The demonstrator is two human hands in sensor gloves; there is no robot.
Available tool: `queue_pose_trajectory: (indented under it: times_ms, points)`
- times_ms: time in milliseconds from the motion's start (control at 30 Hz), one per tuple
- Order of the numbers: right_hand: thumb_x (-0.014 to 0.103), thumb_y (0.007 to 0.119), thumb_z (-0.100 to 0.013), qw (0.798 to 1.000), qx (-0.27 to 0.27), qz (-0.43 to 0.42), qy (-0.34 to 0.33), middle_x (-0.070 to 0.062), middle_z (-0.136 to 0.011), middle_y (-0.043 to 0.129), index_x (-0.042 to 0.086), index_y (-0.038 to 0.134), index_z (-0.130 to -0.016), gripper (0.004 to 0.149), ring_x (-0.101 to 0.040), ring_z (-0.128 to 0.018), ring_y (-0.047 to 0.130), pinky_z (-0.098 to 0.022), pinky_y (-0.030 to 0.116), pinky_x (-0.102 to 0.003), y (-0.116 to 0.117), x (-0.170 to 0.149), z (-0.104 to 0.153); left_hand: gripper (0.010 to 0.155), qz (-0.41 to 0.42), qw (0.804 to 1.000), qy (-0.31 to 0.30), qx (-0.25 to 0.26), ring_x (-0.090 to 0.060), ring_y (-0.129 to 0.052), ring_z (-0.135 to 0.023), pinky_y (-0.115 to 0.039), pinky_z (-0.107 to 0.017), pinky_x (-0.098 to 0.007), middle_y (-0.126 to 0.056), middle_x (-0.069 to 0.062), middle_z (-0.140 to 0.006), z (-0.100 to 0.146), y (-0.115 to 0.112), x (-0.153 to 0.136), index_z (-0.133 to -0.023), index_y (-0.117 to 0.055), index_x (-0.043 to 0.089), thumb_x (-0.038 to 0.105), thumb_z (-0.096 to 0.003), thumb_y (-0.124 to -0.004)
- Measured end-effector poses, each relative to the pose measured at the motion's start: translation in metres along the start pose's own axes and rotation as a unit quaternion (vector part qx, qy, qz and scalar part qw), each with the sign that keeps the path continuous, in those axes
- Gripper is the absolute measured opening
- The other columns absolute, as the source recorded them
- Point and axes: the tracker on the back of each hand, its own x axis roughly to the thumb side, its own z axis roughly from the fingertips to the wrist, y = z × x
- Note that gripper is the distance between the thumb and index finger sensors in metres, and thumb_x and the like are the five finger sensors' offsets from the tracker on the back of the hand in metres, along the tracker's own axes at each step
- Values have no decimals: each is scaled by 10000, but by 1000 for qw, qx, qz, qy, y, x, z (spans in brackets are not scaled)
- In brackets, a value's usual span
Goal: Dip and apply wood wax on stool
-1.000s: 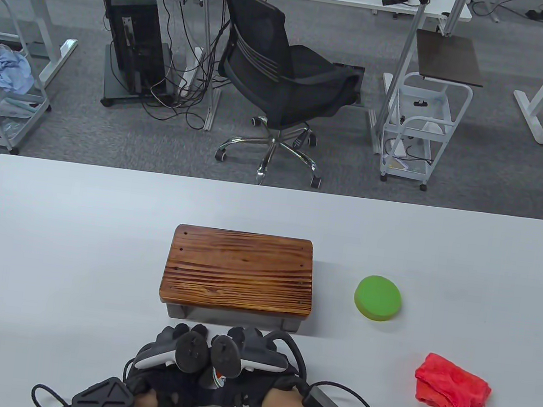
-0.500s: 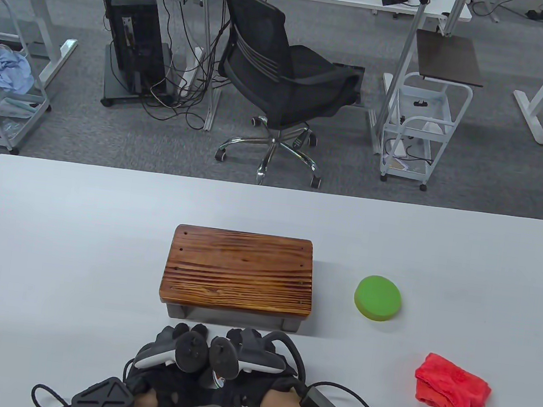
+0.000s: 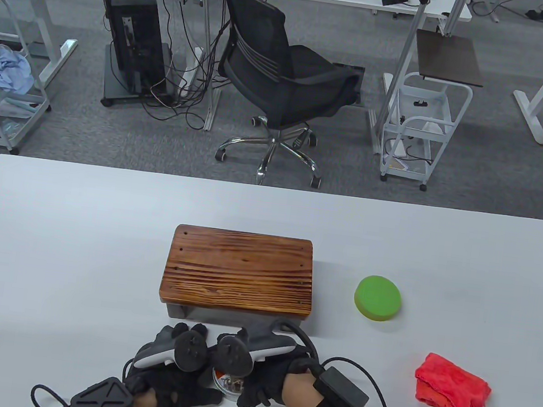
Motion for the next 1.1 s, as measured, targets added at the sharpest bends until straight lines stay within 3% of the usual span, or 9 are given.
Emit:
queue_pose_trajectory:
  times_ms: [200, 667, 867, 1100]
  points:
    - [489, 953, -457, 998, 36, 57, 2, -16, -1140, 381, 410, 424, -1026, 780, -303, -1017, 630, -698, 760, -490, -4, 8, -11, 773, 0, 1000, 0, 0, -559, 259, -879, 48, -534, -804, 263, -196, -1086, 0, 0, 0, -1055, -96, 495, 743, -563, -639]
    - [556, 919, -440, 999, 6, 25, 39, -59, -1094, 490, 342, 449, -1050, 799, -352, -903, 740, -630, 834, -374, 2, 5, -6, 731, 0, 1000, 0, 0, -558, 258, -880, 46, -533, -803, 261, -195, -1089, 0, 0, 0, -1053, -101, 522, 752, -580, -609]
    - [600, 888, -443, 995, -7, -8, 96, -95, -1071, 525, 309, 457, -1062, 808, -361, -835, 792, -570, 859, -342, 5, 8, -2, 715, 0, 1000, 0, 0, -558, 255, -881, 43, -534, -802, 257, -193, -1092, 0, 0, 0, -1054, -105, 528, 753, -587, -598]
    - [692, 767, -470, 973, -5, -78, 218, -114, -1034, 564, 228, 440, -1077, 831, -320, -742, 859, -489, 887, -306, 11, 10, 1, 703, 2, 1000, -1, 2, -557, 250, -884, 40, -535, -802, 251, -191, -1095, 0, 0, 0, -1051, -120, 527, 748, -588, -601]
